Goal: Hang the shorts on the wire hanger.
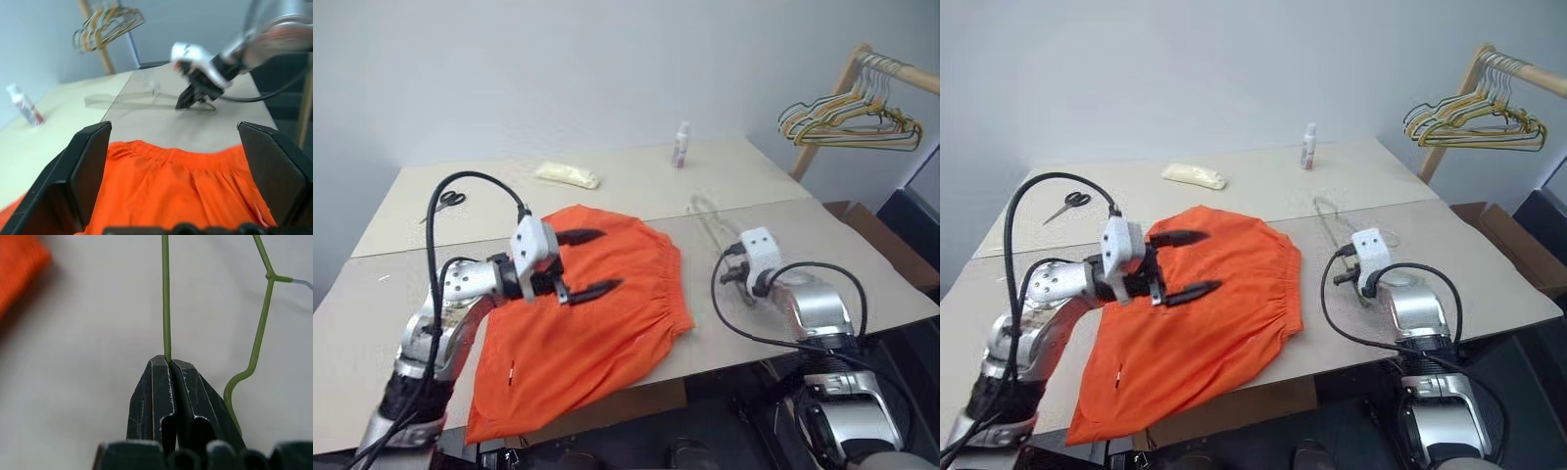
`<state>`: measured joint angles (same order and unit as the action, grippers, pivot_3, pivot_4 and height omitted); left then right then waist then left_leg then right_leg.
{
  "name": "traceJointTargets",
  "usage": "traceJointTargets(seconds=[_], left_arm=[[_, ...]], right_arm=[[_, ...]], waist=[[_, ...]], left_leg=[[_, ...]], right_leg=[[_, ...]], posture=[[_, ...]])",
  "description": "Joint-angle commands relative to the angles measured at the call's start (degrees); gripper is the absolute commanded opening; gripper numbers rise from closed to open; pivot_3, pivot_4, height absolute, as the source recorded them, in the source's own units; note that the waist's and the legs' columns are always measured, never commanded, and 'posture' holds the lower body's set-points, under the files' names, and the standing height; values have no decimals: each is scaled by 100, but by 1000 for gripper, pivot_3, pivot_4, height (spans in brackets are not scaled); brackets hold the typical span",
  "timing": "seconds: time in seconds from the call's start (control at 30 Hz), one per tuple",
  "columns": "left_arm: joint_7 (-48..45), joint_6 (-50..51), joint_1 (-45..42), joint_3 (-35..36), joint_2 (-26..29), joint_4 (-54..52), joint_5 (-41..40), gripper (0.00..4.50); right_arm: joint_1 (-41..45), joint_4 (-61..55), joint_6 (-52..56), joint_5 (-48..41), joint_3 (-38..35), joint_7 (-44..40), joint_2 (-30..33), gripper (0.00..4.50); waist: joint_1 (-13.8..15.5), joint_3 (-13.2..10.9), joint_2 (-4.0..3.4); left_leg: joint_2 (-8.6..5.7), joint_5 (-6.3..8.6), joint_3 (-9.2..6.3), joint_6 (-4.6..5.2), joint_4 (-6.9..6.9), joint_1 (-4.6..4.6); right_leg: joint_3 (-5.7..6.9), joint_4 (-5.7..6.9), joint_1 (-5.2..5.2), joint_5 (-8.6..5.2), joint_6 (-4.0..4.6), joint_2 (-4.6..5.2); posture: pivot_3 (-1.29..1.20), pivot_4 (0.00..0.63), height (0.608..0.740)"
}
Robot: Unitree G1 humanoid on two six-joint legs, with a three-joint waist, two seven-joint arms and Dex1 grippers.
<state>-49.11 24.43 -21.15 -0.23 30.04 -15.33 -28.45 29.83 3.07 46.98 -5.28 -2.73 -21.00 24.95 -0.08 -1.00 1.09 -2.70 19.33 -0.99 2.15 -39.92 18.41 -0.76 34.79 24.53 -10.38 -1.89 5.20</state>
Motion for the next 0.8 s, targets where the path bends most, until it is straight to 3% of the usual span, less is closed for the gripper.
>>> traceJointTargets(seconds=[0.03,0.33,0.57,0.67,0.8], left_arm=[[770,941,-416,528,-466,10,-947,4500],[2755,2353,-1246,1533,-1736,423,-2665,4500],[3378,2347,-1367,1775,-2017,404,-3074,4500],[3611,2404,-1374,1791,-2056,445,-3165,3905],[3805,2291,-1317,1713,-2103,364,-3066,2576]], right_arm=[[-192,-1287,-1045,-476,-135,-645,56,57],[-884,-2151,-4059,418,884,-528,-315,57],[-1025,-1946,-4586,943,1340,-337,-548,57],[-1034,-1856,-4609,1057,1381,-273,-634,0],[-1012,-1748,-4702,1206,1372,-179,-702,0]], waist=[[-50,0,1],[-106,-2,4],[-72,-2,4],[-65,-2,4],[-61,-2,4]], left_leg=[[3,1,-1,1,0,1],[-2,-6,-2,-12,-6,-10],[-10,-11,-6,-22,-6,-17],[-13,-11,-7,-22,-5,-16],[-14,-12,-8,-22,-5,-16]], right_leg=[[2,0,0,-1,-1,-2],[-3,-1,-10,-2,-7,0],[-4,5,-14,-2,-5,2],[-4,1,-14,-2,-5,4],[-4,1,-14,-2,-5,5]], posture=[[-6,0,740],[-5,0,740],[7,0,740],[11,0,740],[13,0,740]])
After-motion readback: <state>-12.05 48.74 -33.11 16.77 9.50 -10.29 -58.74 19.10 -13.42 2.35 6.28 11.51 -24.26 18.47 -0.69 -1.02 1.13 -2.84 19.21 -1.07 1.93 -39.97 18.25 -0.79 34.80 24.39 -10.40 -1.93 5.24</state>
